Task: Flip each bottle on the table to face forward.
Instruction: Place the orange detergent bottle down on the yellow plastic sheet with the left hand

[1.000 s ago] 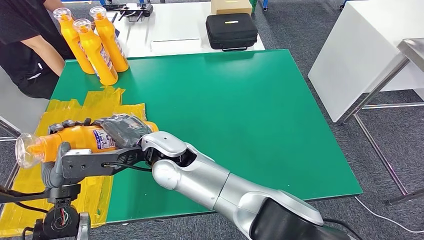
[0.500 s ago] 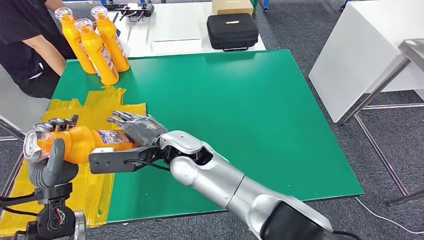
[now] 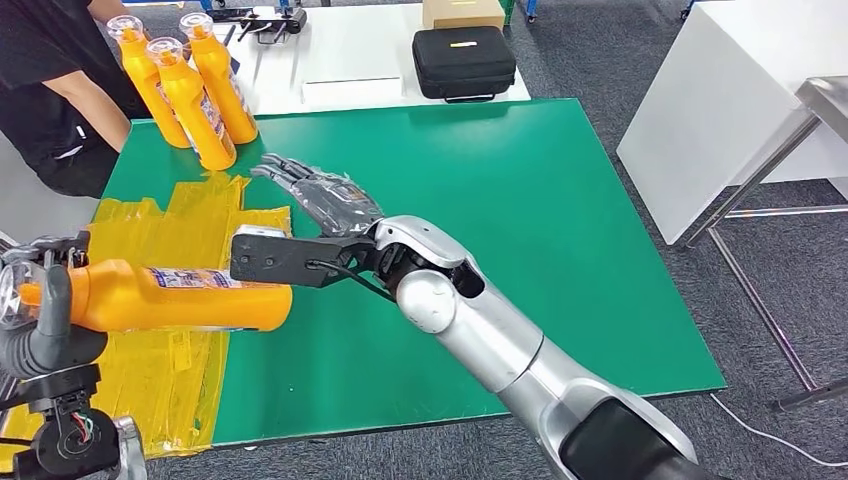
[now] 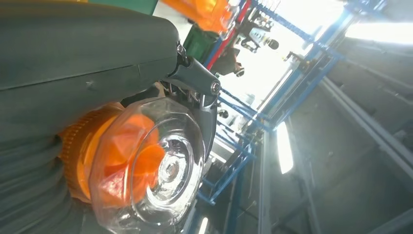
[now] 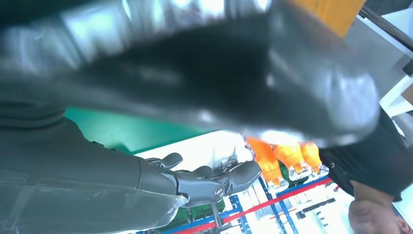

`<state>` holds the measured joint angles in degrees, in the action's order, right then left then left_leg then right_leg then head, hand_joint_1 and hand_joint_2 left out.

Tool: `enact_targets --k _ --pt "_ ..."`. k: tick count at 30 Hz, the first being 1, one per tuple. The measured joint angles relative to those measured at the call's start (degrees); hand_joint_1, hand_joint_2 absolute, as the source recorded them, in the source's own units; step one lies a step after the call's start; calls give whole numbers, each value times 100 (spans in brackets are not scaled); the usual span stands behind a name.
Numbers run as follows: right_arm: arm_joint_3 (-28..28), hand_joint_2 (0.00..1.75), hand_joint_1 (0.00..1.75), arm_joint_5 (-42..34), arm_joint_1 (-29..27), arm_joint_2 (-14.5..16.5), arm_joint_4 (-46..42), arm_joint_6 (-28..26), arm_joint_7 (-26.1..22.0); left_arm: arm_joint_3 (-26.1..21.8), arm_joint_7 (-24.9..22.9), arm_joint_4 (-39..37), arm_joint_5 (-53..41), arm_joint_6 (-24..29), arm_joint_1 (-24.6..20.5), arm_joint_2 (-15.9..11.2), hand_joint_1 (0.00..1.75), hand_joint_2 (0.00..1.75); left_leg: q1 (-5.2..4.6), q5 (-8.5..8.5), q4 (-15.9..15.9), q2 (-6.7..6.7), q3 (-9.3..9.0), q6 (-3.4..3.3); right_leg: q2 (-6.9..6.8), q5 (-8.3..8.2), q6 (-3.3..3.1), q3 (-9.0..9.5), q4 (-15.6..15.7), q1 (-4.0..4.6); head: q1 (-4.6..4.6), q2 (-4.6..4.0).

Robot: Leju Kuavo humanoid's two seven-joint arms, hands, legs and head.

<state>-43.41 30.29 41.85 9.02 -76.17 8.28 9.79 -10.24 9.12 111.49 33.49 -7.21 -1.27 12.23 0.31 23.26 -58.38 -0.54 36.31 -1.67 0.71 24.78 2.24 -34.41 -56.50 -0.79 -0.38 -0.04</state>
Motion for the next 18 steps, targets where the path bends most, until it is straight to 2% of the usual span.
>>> enact_targets --k 18 --pt "85 0 0 -44 0 -23 -106 2 -6 -250 -68 124 -185 4 -9 139 175 175 -1 0 0 -1 0 0 0 0 0 1 0 -1 1 0"
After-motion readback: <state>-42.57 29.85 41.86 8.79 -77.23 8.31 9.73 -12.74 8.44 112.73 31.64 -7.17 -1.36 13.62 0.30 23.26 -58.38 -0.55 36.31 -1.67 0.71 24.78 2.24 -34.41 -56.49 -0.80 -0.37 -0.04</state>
